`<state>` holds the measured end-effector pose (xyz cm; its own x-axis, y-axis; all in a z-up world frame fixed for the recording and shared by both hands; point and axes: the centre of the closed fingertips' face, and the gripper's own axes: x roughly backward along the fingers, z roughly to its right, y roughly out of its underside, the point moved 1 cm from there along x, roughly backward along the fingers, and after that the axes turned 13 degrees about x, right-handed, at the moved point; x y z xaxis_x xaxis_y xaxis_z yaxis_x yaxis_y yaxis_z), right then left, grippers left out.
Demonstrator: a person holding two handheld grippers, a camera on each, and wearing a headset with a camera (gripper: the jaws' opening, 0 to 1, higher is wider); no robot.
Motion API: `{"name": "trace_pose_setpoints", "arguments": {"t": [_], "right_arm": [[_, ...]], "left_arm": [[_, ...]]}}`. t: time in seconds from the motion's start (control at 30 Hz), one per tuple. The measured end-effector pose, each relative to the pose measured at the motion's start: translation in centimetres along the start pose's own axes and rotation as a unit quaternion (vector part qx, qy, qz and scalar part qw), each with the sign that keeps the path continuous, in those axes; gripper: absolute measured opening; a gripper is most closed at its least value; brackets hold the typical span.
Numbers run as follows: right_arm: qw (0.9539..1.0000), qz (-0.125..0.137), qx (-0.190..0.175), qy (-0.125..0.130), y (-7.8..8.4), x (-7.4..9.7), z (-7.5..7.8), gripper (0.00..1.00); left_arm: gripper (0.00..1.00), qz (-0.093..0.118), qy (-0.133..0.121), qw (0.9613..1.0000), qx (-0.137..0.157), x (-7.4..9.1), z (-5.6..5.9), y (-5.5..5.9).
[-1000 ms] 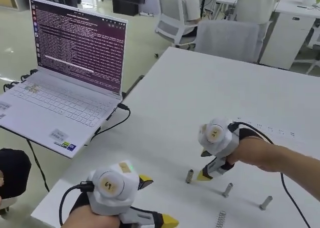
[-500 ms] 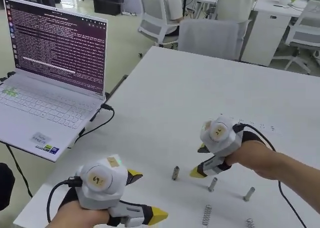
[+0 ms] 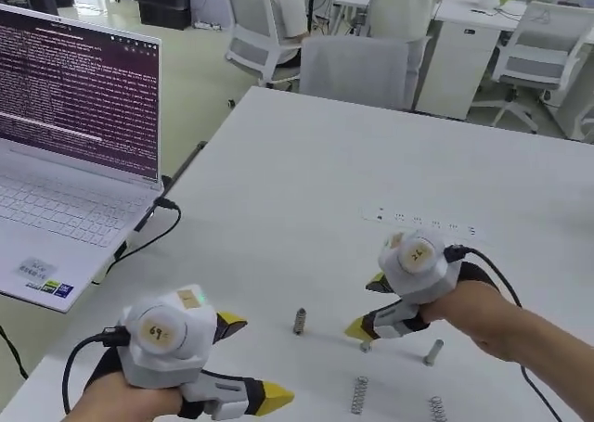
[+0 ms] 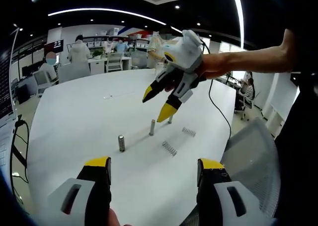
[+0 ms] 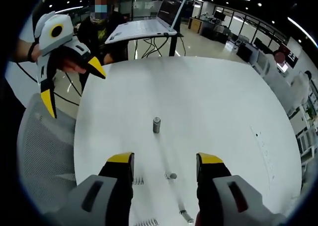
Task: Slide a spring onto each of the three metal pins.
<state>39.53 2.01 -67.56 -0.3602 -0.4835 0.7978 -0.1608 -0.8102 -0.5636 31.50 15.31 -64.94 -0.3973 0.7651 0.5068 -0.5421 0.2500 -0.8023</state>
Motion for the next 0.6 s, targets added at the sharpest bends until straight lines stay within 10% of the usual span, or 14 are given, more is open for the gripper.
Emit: {"name": "trace_pose_setpoints", "arguments": {"t": [0.6], "right_arm": [[0.9942,0.032,-0.091,0.049,3.2,3.6,0.2,0.56]], "left_arm": [[0.69,-0.004,0.009,0.9999,-0.003,-0.6,0.2,-0.4]]}}
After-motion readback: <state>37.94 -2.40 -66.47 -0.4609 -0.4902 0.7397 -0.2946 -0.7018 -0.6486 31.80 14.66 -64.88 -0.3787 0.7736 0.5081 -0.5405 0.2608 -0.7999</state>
